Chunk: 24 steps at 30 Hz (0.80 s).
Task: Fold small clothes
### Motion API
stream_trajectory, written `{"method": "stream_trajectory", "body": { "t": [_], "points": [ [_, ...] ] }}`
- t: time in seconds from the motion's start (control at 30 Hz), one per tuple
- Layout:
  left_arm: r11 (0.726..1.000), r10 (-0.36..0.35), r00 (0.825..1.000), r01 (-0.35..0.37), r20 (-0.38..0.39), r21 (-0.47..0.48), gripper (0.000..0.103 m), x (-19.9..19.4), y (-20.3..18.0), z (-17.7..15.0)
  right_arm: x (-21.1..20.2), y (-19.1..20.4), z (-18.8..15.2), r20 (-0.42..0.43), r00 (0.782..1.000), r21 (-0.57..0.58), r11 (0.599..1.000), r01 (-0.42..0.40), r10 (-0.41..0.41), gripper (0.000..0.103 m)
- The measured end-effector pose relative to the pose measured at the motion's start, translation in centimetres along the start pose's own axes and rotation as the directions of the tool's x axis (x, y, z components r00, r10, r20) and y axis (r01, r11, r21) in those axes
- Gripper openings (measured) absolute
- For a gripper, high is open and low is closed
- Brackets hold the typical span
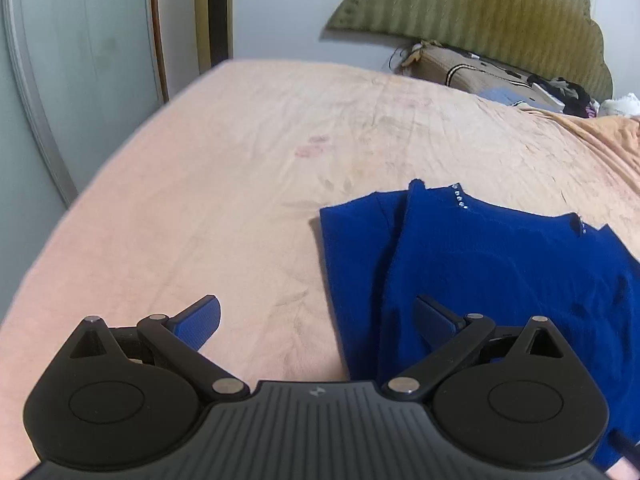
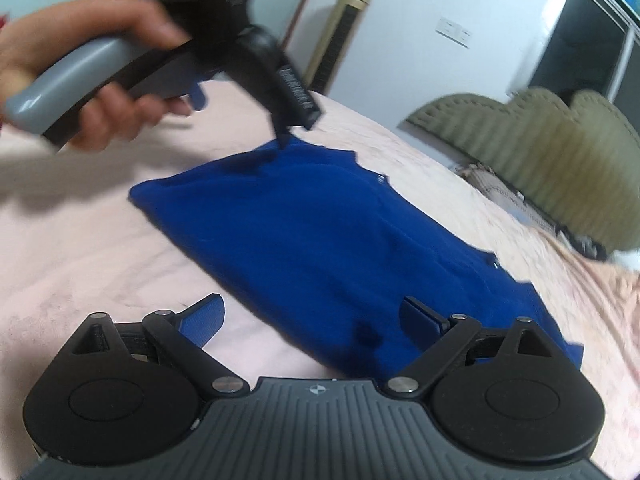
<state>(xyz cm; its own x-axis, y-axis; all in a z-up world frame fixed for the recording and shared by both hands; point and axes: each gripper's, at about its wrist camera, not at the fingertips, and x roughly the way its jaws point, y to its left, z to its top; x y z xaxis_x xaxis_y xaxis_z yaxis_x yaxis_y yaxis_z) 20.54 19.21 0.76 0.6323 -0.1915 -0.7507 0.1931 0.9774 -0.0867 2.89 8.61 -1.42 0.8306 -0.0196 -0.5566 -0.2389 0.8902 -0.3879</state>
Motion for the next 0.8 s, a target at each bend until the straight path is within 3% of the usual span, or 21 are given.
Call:
{"method": "stream_trajectory", "body": {
  "t": [0.47, 0.8],
  "points": [
    [0.973, -0.193, 0.981, 0.187, -0.036, -0.137, 0.103, 3.6, 1.7, 1.7, 1.7, 1.7, 1.8, 0.018, 0.999, -0.004, 0.999, 0.036, -0.036, 0.094],
    [0.907, -0.381, 0.924, 0.367, -0.028, -0.207, 0.103, 6.6, 1.6, 3.7, 3.8, 2.5, 3.7, 0.028, 0.998, -0.016, 0.998, 0.055, -0.054, 0.088]
  ]
}}
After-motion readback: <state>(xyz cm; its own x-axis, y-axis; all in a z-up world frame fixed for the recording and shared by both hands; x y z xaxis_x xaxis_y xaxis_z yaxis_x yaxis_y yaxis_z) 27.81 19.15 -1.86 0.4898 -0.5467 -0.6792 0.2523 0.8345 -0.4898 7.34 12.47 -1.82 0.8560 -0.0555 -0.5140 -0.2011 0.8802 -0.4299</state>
